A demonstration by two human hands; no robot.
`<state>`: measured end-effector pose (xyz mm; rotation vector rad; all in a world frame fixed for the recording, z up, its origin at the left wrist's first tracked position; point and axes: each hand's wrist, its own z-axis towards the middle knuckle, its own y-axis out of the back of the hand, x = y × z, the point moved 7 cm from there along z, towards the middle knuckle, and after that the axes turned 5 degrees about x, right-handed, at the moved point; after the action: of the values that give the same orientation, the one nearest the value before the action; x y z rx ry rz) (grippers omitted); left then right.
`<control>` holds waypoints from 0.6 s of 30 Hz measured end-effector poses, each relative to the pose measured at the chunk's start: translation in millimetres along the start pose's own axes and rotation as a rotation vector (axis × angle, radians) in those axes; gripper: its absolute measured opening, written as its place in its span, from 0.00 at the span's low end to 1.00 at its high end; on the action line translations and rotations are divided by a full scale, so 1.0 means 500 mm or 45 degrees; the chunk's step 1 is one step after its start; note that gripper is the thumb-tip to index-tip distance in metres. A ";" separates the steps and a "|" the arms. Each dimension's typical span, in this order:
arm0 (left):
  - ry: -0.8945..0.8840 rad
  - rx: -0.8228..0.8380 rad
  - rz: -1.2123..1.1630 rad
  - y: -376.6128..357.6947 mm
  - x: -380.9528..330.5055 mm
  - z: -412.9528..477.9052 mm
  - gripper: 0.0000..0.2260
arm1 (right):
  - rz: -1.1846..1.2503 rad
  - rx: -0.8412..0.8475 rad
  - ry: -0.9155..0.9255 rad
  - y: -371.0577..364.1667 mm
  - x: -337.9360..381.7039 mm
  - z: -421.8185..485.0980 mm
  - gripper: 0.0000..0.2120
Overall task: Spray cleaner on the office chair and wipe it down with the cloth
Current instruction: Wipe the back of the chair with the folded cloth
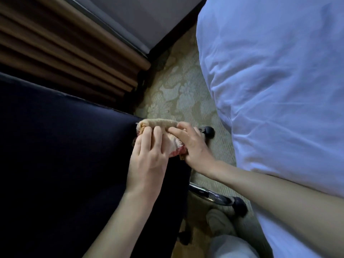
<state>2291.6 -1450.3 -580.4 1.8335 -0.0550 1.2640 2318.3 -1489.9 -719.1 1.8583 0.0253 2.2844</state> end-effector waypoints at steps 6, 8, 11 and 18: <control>-0.002 0.051 -0.119 -0.048 -0.046 -0.093 0.19 | -0.044 0.073 -0.010 -0.050 -0.023 -0.076 0.41; -0.004 0.052 -0.134 -0.060 -0.061 -0.114 0.19 | -0.035 0.108 -0.075 -0.065 -0.031 -0.103 0.40; -0.006 0.098 -0.131 -0.086 -0.090 -0.156 0.19 | -0.036 0.239 -0.172 -0.088 -0.043 -0.146 0.39; -0.081 0.204 -0.188 -0.109 -0.132 -0.204 0.13 | -0.060 0.535 -0.181 -0.110 -0.042 -0.193 0.34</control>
<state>2211.6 -1375.8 -656.5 1.9760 0.1486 1.1338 2236.3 -1428.7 -767.4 2.1813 0.5612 2.2367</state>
